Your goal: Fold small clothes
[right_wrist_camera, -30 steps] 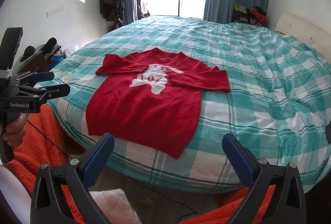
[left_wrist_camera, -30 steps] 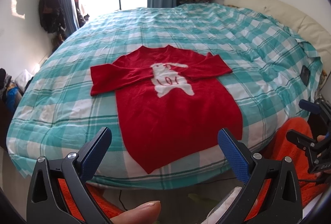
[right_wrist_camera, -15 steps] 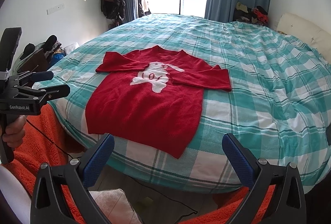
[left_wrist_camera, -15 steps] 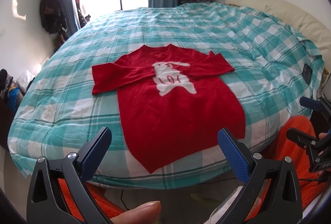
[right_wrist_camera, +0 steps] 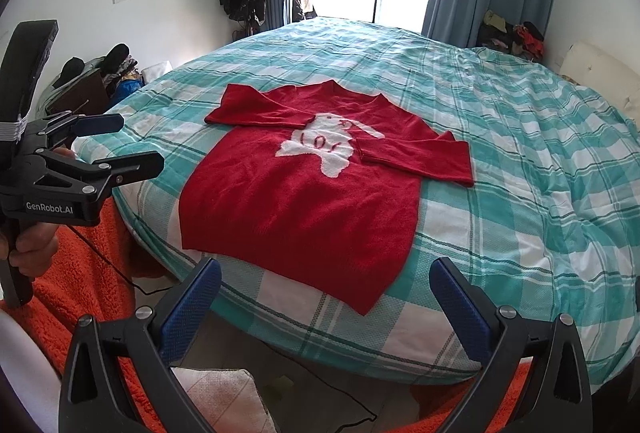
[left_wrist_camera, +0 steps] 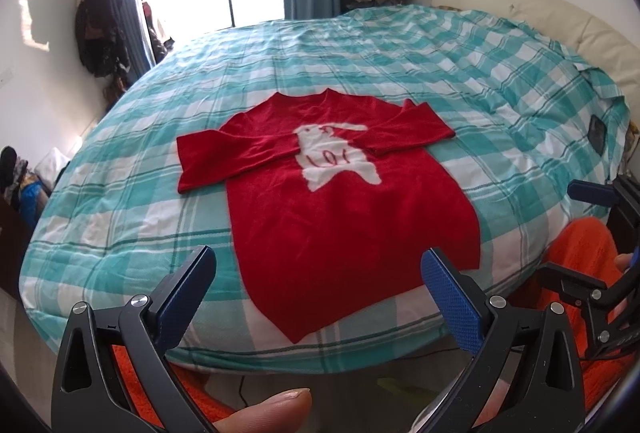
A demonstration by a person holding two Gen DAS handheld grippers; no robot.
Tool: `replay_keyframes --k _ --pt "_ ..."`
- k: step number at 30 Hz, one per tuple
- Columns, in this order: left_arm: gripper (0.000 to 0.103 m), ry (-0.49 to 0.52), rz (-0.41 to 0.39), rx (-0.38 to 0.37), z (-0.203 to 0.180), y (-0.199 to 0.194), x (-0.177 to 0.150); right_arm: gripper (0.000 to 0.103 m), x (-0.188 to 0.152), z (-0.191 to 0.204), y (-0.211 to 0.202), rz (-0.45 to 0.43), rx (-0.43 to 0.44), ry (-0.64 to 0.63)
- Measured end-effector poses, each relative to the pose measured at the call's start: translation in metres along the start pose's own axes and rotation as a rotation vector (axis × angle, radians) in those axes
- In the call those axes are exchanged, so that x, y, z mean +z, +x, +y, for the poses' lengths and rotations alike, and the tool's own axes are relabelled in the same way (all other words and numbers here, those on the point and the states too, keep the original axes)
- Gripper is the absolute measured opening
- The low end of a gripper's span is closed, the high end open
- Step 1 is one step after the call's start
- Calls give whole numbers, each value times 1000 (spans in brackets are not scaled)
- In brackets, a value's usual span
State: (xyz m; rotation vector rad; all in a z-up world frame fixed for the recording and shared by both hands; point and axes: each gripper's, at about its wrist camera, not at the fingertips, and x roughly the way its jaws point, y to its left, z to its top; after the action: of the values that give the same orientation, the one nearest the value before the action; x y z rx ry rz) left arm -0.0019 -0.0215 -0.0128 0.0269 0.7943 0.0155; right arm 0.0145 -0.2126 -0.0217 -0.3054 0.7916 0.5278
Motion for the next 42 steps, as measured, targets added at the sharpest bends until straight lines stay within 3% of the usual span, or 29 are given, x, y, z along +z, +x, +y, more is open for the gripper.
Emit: replay_keyframes --k 13,15,19,23,27,29,31,34,35,36,37,38,40,42 --pt "102 -30 44 -6 5 15 -5 103 -9 -8 3 5 9 46" --pt "102 -77 96 -50 18 35 -13 103 -10 -14 4 -12 10 41" --pt "101 -283 249 -33 63 90 -44 103 -23 -42 25 4 -23 23" --pt "101 -351 299 -73 79 121 -63 99 -45 -80 75 116 97 91" --pt "100 -405 335 -181 79 140 -72 95 -55 -107 128 182 355 297" --pt "98 -407 340 -242 75 145 -74 82 -58 -113 152 193 410 373" --pt "91 -387 355 -249 70 150 -74 72 -63 -111 172 231 469 431" --pt "73 -388 376 -227 70 155 -76 65 -70 -107 187 258 521 478" --pt "59 -401 384 -224 73 155 -77 51 -72 -108 187 253 516 485" --pt "39 -421 396 -234 76 156 -78 35 -73 -111 188 255 509 501" --pt "27 -446 405 -259 80 156 -81 8 -75 -115 189 260 505 525" --pt "5 -484 405 -304 86 156 -84 8 -77 -118 190 264 516 551" --pt "5 -517 392 -318 92 149 -85 8 -75 -118 185 262 509 544" --pt "4 -480 366 -309 90 133 -81 8 -65 -107 171 273 486 471"
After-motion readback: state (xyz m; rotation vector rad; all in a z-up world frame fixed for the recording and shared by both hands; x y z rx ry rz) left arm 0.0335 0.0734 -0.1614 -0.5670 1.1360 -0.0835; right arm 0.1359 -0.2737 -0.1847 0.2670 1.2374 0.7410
